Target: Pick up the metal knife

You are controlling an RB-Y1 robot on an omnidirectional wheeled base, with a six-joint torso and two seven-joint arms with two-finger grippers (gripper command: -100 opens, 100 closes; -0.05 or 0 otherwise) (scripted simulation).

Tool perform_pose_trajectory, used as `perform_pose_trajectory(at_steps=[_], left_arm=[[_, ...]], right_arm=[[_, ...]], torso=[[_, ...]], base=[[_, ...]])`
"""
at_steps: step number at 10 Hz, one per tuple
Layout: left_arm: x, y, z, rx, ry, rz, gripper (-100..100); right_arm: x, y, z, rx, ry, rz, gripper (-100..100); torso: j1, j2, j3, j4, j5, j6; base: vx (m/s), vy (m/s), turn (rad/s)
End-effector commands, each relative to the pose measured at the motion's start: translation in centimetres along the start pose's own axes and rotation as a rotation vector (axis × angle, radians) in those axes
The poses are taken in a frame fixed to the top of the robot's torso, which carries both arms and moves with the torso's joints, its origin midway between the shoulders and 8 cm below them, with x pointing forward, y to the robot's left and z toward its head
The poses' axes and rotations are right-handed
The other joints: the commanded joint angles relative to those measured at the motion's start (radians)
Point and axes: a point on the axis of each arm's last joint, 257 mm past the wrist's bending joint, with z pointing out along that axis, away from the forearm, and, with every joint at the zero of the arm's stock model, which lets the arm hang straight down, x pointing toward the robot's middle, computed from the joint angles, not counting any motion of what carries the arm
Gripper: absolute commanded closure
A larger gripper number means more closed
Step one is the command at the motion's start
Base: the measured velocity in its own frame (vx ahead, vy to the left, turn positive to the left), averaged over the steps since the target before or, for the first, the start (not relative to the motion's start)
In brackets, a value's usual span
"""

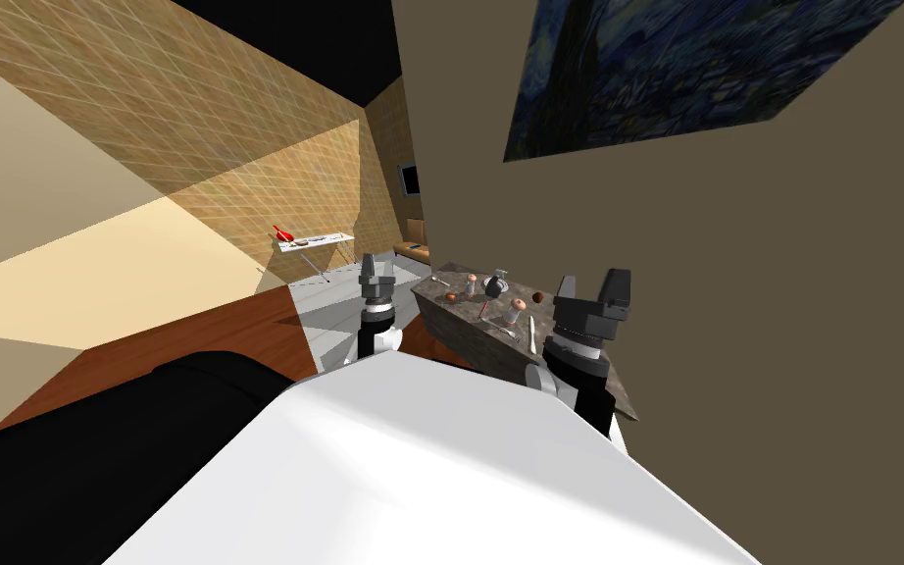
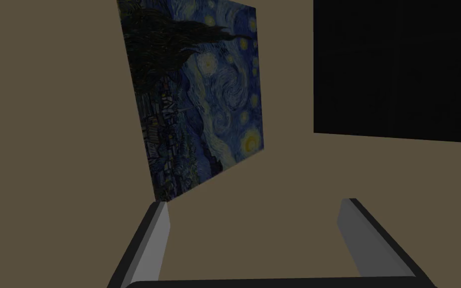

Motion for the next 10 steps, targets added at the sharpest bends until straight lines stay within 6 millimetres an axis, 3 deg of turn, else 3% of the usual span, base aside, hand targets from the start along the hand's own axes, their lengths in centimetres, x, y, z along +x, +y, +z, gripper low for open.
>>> perform_pose_trajectory(at_steps=[1, 4, 8, 9, 10], left_arm=[[0.0, 0.0, 0.0, 0.0, 0.0, 0.0, 0], [0.0, 0.0, 0.0, 0.0, 0.0, 0.0, 0], [0.0, 0.0, 0.0, 0.0, 0.0, 0.0, 0], [0.0, 0.0, 0.0, 0.0, 0.0, 0.0, 0], [0.0, 0.0, 0.0, 0.0, 0.0, 0.0, 0]], right_arm=[[0.4, -0.7, -0.5, 0.023, 0.029, 0.004, -100], [1.1, -3.2, -2.7, 0.121, 0.097, 0.028, -100], [1.4, -8.3, -8.5, 0.35, 0.174, 0.091, -100], [1.6, -8.3, -8.6, 0.353, 0.189, 0.087, -100], [1.5, -9.6, -10.7, 0.426, 0.207, 0.106, -100]], torso=[[0.0, 0.0, 0.0, 0.0, 0.0, 0.0], [0.004, 0.007, 0.004, 0.001, 0.001, 0.0], [0.005, 0.01, 0.006, 0.002, 0.001, 0.0], [0.006, 0.01, 0.006, 0.002, 0.001, 0.0], [0.004, 0.007, 0.004, 0.002, 0.001, 0.0]], base=[[-0.037, 0.019, 0.034], [-0.1, 0.06, 0.057], [-0.129, 0.077, 0.108], [-0.075, 0.067, 0.019], [-0.078, 0.058, 0.065]])
